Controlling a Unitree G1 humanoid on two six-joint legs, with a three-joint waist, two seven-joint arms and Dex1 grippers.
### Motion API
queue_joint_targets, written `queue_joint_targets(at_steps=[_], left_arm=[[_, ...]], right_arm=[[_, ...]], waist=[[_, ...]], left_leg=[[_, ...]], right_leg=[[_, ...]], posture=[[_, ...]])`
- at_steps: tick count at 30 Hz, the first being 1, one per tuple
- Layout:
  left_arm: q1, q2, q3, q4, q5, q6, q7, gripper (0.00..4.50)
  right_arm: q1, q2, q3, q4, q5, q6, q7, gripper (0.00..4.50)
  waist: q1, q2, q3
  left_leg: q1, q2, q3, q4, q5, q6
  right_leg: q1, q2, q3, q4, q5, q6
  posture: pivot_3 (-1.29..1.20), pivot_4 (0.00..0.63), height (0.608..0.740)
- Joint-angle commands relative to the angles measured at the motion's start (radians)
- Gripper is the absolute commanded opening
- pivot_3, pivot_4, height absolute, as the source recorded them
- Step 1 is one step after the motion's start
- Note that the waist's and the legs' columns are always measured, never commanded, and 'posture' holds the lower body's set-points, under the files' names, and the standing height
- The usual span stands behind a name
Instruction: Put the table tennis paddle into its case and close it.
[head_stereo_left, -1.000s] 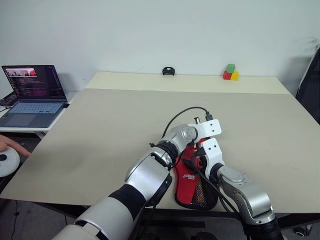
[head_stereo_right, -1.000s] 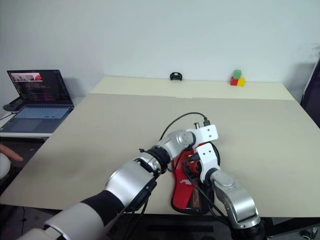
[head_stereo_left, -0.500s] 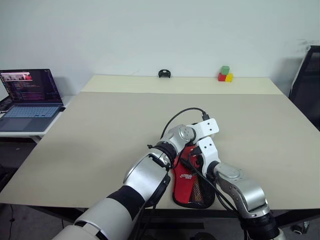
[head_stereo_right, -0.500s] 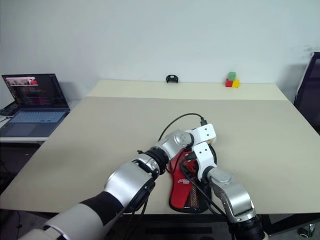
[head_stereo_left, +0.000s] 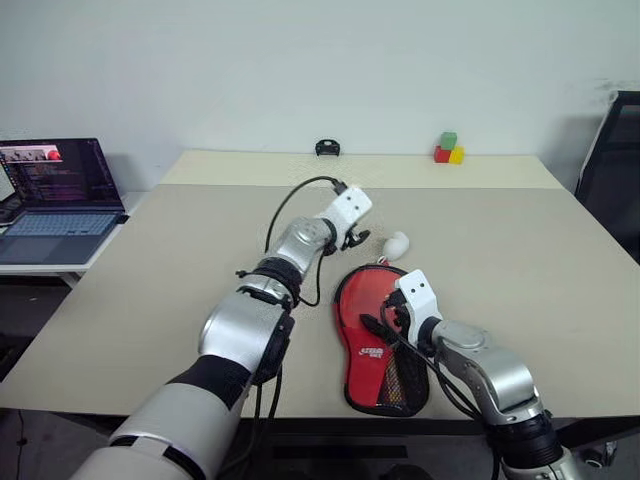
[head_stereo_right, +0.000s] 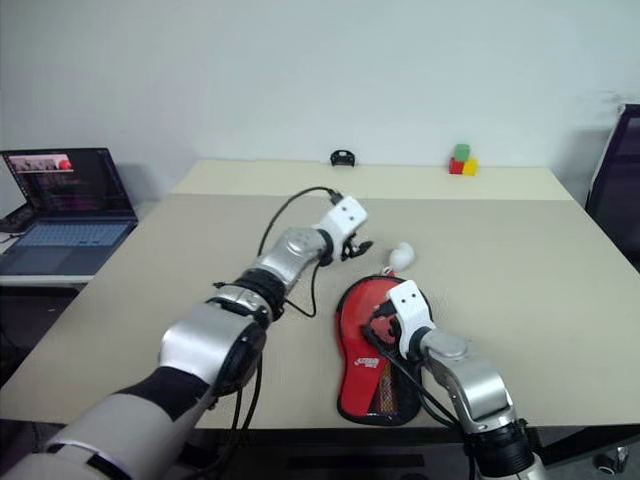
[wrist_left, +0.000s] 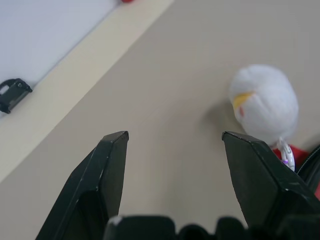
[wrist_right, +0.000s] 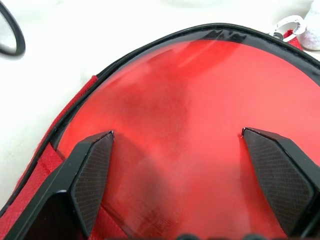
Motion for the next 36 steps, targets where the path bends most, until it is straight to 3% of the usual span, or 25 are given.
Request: queue_joint_targets(at_steps=[1, 5, 9, 13, 17, 25, 36], left_arm=[[0.037, 0.032, 0.064, -0.071, -0.102, -0.042, -0.130, 3.24], [0.121, 0.084, 0.140, -0.159, -0.231, -0.013, -0.329, 3.24], [0.314, 0.133, 0.132, -0.428, -0.335, 0.117, -0.542, 3.24], [0.460, 0.148, 0.081, -0.701, -0.385, 0.239, -0.596, 3.24], [0.518, 0.145, 0.037, -0.838, -0.400, 0.303, -0.595, 3.24], [0.566, 0.133, -0.069, -0.905, -0.352, 0.267, -0.565, 3.24], [0.519, 0.028, -0.162, -0.680, -0.282, 0.180, -0.466, 3.24]], right_arm=[[0.039, -0.028, -0.002, 0.053, 0.013, 0.061, 0.016, 4.50], [0.039, -0.049, -0.010, 0.025, 0.029, 0.072, 0.028, 4.50], [0.040, -0.093, -0.050, -0.040, 0.080, 0.095, 0.080, 4.50], [0.027, -0.116, -0.146, -0.125, 0.195, 0.174, 0.129, 4.50], [0.007, -0.176, -0.203, -0.192, 0.283, 0.222, 0.189, 4.50], [-0.031, -0.289, -0.346, -0.269, 0.460, 0.260, 0.271, 4.50], [-0.151, -0.423, -0.404, -0.059, 0.409, 0.136, 0.248, 4.50]], waist=[[0.001, 0.000, 0.000], [0.000, 0.000, 0.000], [0.001, 0.001, 0.000], [0.007, 0.001, 0.001], [0.014, 0.002, 0.006], [0.007, 0.004, 0.008], [0.006, 0.004, 0.009]], left_leg=[[0.000, 0.000, 0.000, 0.000, 0.000, 0.000], [-0.002, 0.000, 0.000, 0.000, 0.000, 0.000], [-0.006, 0.001, 0.000, -0.001, 0.000, 0.000], [-0.007, 0.001, -0.001, -0.001, 0.000, 0.000], [-0.008, 0.000, -0.001, -0.001, 0.000, 0.000], [-0.008, 0.001, 0.001, -0.005, 0.000, 0.000], [-0.008, 0.001, 0.003, -0.007, 0.000, 0.000]], right_leg=[[0.000, 0.000, 0.000, 0.000, 0.000, 0.000], [-0.002, -0.001, 0.001, 0.000, 0.000, 0.000], [-0.005, -0.001, 0.003, -0.001, 0.000, -0.001], [-0.006, -0.003, 0.003, -0.002, 0.000, -0.001], [-0.006, -0.003, 0.003, -0.002, 0.000, -0.001], [-0.009, -0.002, 0.006, -0.002, 0.000, -0.001], [-0.011, -0.002, 0.008, -0.003, 0.000, -0.001]], posture=[[0.00, 0.150, 0.740], [0.00, 0.150, 0.740], [0.00, 0.150, 0.740], [0.00, 0.150, 0.740], [0.00, 0.150, 0.740], [0.00, 0.150, 0.740], [0.00, 0.150, 0.740]])
